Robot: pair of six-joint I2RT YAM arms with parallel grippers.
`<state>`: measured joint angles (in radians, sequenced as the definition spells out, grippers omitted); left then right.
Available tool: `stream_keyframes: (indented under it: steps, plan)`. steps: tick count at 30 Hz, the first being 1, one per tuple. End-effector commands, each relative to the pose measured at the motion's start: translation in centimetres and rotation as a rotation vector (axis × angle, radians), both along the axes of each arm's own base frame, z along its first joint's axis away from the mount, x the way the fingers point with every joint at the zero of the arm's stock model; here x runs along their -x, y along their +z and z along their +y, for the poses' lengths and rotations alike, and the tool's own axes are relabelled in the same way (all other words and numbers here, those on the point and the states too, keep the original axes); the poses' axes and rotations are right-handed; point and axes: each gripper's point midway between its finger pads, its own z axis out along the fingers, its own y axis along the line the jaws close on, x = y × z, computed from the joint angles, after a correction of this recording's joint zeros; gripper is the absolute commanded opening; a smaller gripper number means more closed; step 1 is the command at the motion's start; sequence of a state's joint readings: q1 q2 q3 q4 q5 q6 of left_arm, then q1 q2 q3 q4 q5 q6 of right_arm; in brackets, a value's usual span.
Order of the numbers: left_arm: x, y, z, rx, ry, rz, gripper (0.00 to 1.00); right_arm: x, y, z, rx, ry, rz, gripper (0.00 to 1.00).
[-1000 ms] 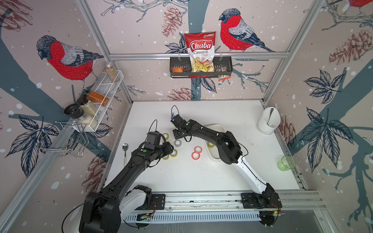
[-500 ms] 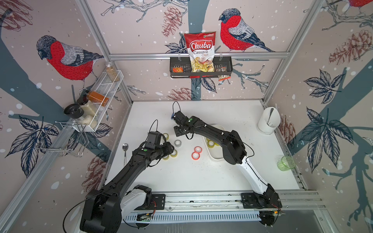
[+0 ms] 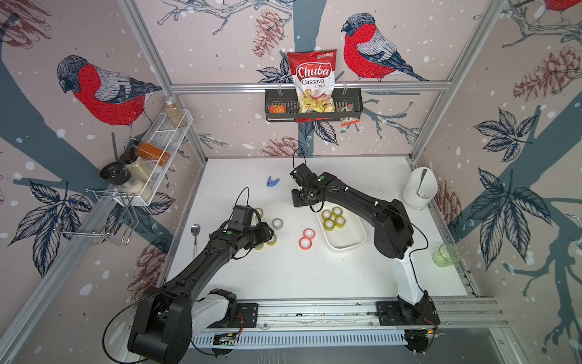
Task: Put the transparent tape into the storage box
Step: Place the tape in the storage box.
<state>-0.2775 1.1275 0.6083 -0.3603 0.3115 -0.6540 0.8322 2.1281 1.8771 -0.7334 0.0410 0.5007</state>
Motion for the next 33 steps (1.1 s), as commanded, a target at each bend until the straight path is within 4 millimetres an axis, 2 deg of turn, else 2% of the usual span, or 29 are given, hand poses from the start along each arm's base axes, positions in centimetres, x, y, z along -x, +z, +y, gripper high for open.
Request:
stream_keyframes:
  steps: [1, 8, 14, 19, 25, 29, 33]
  plan:
    - [-0.6, 0.6, -0.4, 0.023, -0.012, -0.034, 0.55, 0.3, 1.2, -0.9, -0.043, -0.029, 0.006, 0.48]
    - [-0.9, 1.1, -0.6, 0.032, -0.011, -0.046, 0.55, 2.2, 1.8, -4.1, -0.041, -0.066, 0.022, 0.48]
    - [-1.0, 1.5, -1.1, 0.046, -0.018, -0.057, 0.54, 3.1, 1.2, -7.5, -0.031, -0.12, 0.044, 0.48]
    - [-1.3, 2.0, -2.4, 0.043, -0.056, -0.075, 0.55, 3.4, 0.4, -10.2, -0.017, -0.158, 0.061, 0.47]
    - [-1.5, 2.0, -4.7, 0.032, -0.108, -0.072, 0.54, 3.4, -0.5, -12.3, -0.005, -0.185, 0.076, 0.47]
    - [-1.7, 2.0, -5.9, 0.039, -0.129, -0.069, 0.54, 3.3, -0.9, -13.0, -0.006, -0.193, 0.088, 0.47]
    - [-1.8, 1.9, -6.7, 0.039, -0.144, -0.069, 0.54, 4.2, -1.6, -13.6, 0.009, -0.182, 0.107, 0.46]
